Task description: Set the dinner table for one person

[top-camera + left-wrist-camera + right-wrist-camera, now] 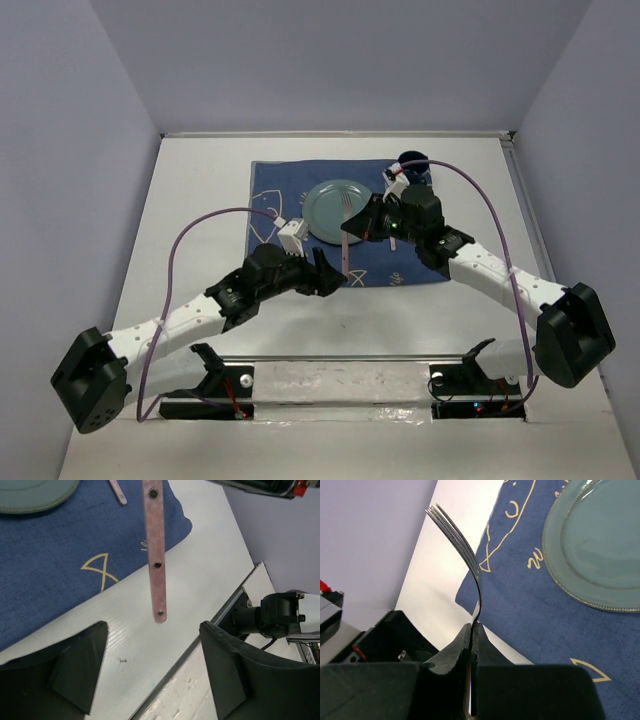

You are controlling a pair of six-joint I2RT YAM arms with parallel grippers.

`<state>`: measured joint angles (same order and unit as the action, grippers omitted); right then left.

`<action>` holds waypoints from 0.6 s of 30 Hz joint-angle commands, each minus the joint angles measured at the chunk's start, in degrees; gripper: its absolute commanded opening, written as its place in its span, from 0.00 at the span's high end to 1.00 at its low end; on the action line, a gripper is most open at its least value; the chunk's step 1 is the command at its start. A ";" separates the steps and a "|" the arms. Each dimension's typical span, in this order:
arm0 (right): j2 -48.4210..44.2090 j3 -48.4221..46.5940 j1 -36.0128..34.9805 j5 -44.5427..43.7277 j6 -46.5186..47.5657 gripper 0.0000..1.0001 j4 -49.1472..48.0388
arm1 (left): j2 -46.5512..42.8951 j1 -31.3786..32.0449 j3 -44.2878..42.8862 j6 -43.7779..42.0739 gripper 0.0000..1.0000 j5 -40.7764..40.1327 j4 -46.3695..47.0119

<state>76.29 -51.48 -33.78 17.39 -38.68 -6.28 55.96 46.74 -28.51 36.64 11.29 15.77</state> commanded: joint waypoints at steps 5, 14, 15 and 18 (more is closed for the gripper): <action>-1.58 3.40 -0.76 5.11 -2.10 1.00 -11.38 | 8.46 3.88 -6.38 0.80 0.34 -9.60 9.10; -0.88 5.78 -0.76 7.04 -3.86 1.00 -12.96 | 11.79 5.29 -8.49 -1.57 0.68 -15.33 10.25; -0.79 5.87 -0.76 7.13 -4.04 1.00 -13.14 | 12.32 5.38 -8.66 -1.84 0.70 -15.42 10.25; -0.88 6.75 -0.76 7.22 -4.56 1.00 -13.67 | 14.34 5.47 -9.36 -2.45 0.71 -16.39 10.25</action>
<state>76.25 -45.91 -34.15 22.74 -41.63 -14.46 68.40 51.72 -34.81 36.27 -1.67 23.03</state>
